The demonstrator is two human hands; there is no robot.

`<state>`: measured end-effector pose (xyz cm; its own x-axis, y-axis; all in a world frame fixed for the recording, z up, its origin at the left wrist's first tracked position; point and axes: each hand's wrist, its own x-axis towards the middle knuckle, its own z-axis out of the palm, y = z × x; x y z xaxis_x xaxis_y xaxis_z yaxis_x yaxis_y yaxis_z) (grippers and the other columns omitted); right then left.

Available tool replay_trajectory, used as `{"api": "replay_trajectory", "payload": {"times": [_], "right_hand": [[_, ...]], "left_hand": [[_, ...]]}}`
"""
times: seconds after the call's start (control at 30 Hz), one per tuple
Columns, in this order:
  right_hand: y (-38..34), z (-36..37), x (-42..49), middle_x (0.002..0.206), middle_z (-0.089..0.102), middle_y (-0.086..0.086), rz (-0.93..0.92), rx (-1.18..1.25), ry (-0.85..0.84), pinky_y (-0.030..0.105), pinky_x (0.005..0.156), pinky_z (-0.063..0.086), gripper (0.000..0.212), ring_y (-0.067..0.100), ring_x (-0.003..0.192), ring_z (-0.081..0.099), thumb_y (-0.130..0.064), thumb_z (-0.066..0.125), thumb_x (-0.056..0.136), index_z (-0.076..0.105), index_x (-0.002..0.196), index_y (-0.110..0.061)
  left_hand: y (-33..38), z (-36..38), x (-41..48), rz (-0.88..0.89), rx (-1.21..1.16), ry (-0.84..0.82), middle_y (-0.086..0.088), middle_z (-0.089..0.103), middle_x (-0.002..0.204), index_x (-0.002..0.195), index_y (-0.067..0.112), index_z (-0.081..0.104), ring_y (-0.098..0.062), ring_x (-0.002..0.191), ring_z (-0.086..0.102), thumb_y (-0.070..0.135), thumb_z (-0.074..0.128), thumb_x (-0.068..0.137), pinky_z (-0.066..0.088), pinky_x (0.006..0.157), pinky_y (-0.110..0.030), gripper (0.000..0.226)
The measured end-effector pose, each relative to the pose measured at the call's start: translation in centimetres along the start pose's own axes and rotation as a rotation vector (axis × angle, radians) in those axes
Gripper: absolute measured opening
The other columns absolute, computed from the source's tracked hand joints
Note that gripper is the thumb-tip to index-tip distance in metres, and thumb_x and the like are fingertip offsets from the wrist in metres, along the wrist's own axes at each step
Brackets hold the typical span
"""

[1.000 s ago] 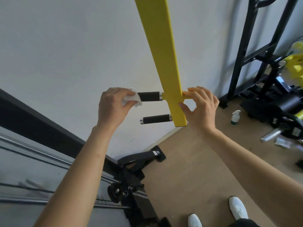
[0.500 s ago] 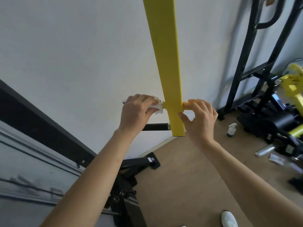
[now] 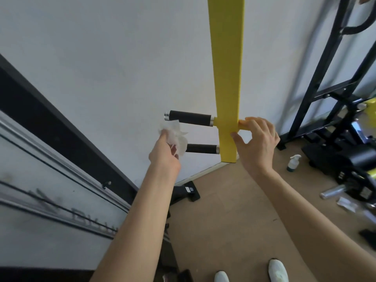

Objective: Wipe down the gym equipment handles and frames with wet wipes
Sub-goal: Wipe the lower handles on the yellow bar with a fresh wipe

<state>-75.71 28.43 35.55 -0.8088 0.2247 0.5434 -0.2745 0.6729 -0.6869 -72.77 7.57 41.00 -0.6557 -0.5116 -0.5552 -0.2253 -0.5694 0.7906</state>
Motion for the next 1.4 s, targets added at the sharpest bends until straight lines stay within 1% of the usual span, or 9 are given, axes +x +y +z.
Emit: {"api": "replay_trajectory", "payload": {"times": [0.07, 0.17, 0.3, 0.47, 0.7, 0.83, 1.1, 1.3, 1.4], "right_hand": [[0.0, 0.0, -0.1, 0.119, 0.067, -0.005, 0.004, -0.002, -0.007, 0.053, 0.1, 0.037, 0.025, 0.025, 0.125, 0.051, -0.023, 0.08, 0.08, 0.071, 0.104, -0.023], [-0.1, -0.1, -0.3, 0.12, 0.067, -0.006, 0.006, 0.004, -0.016, 0.053, 0.102, 0.036, 0.025, 0.025, 0.126, 0.05, -0.024, 0.08, 0.081, 0.071, 0.104, -0.023], [-0.2, -0.3, -0.2, 0.119, 0.067, -0.006, 0.011, 0.009, -0.016, 0.052, 0.102, 0.036, 0.025, 0.024, 0.126, 0.05, -0.024, 0.079, 0.081, 0.07, 0.104, -0.023], [-0.1, -0.5, 0.0, 0.118, 0.066, -0.007, 0.029, 0.014, -0.025, 0.052, 0.104, 0.035, 0.024, 0.023, 0.126, 0.048, -0.023, 0.078, 0.082, 0.07, 0.104, -0.023], [-0.1, -0.6, 0.0, 0.118, 0.066, -0.007, 0.023, 0.017, -0.019, 0.05, 0.102, 0.035, 0.023, 0.022, 0.125, 0.048, -0.023, 0.078, 0.082, 0.07, 0.104, -0.022], [-0.1, -0.6, 0.2, 0.119, 0.066, -0.007, 0.021, 0.016, -0.032, 0.049, 0.102, 0.035, 0.024, 0.023, 0.125, 0.048, -0.024, 0.078, 0.083, 0.07, 0.105, -0.023], [-0.1, -0.2, 0.1, 0.119, 0.066, -0.008, 0.003, 0.013, -0.044, 0.05, 0.101, 0.036, 0.026, 0.022, 0.124, 0.049, -0.026, 0.079, 0.082, 0.07, 0.106, -0.024], [0.0, 0.0, 0.0, 0.119, 0.066, -0.007, -0.005, 0.006, -0.031, 0.049, 0.101, 0.035, 0.026, 0.024, 0.124, 0.05, -0.026, 0.079, 0.082, 0.07, 0.106, -0.023], [0.1, -0.1, 0.1, 0.119, 0.067, -0.006, 0.0, 0.003, -0.02, 0.049, 0.101, 0.035, 0.026, 0.024, 0.124, 0.051, -0.026, 0.079, 0.081, 0.071, 0.106, -0.022]], "left_hand": [[0.5, 0.8, 0.2, -0.046, -0.073, -0.112, -0.004, 0.071, 0.104, 0.114, 0.013, 0.065, -0.019, 0.095, 0.068, 0.043, 0.072, 0.09, 0.055, 0.085, -0.03, 0.039], [1.7, 2.4, -0.5, -0.091, -0.251, -0.17, -0.002, 0.069, 0.084, 0.091, 0.012, 0.065, -0.015, 0.078, 0.064, 0.026, 0.07, 0.093, 0.053, 0.083, -0.024, 0.015], [1.9, 2.7, -0.3, -0.099, -0.351, -0.207, -0.003, 0.073, 0.084, 0.093, 0.007, 0.068, -0.016, 0.083, 0.065, 0.023, 0.076, 0.09, 0.055, 0.098, -0.027, 0.018], [1.2, 2.2, -0.5, -0.179, -0.263, -0.343, -0.009, 0.079, 0.094, 0.115, 0.005, 0.069, -0.024, 0.075, 0.077, 0.024, 0.078, 0.088, 0.064, 0.069, -0.031, 0.034], [0.4, 3.3, -0.6, -0.302, -0.155, -0.484, -0.013, 0.073, 0.12, 0.123, 0.0, 0.067, -0.029, 0.106, 0.073, 0.023, 0.077, 0.088, 0.064, 0.068, -0.027, 0.043], [0.2, 3.9, -0.6, -0.314, -0.179, -0.495, -0.019, 0.071, 0.122, 0.122, -0.004, 0.065, -0.035, 0.098, 0.072, 0.016, 0.074, 0.09, 0.063, 0.071, -0.031, 0.038], [1.7, 2.6, 0.3, -0.115, -0.379, -0.374, -0.019, 0.074, 0.097, 0.127, -0.004, 0.059, -0.035, 0.073, 0.077, 0.004, 0.073, 0.089, 0.065, 0.065, -0.041, 0.042], [0.1, 3.3, -0.3, -0.078, -0.422, -0.356, -0.017, 0.076, 0.095, 0.107, 0.001, 0.062, -0.03, 0.083, 0.075, 0.013, 0.072, 0.092, 0.06, 0.092, -0.039, 0.022], [-1.4, 4.8, -1.0, -0.135, -0.38, -0.398, -0.017, 0.076, 0.09, 0.107, 0.0, 0.064, -0.028, 0.074, 0.077, 0.013, 0.071, 0.092, 0.061, 0.087, -0.037, 0.02]]}}
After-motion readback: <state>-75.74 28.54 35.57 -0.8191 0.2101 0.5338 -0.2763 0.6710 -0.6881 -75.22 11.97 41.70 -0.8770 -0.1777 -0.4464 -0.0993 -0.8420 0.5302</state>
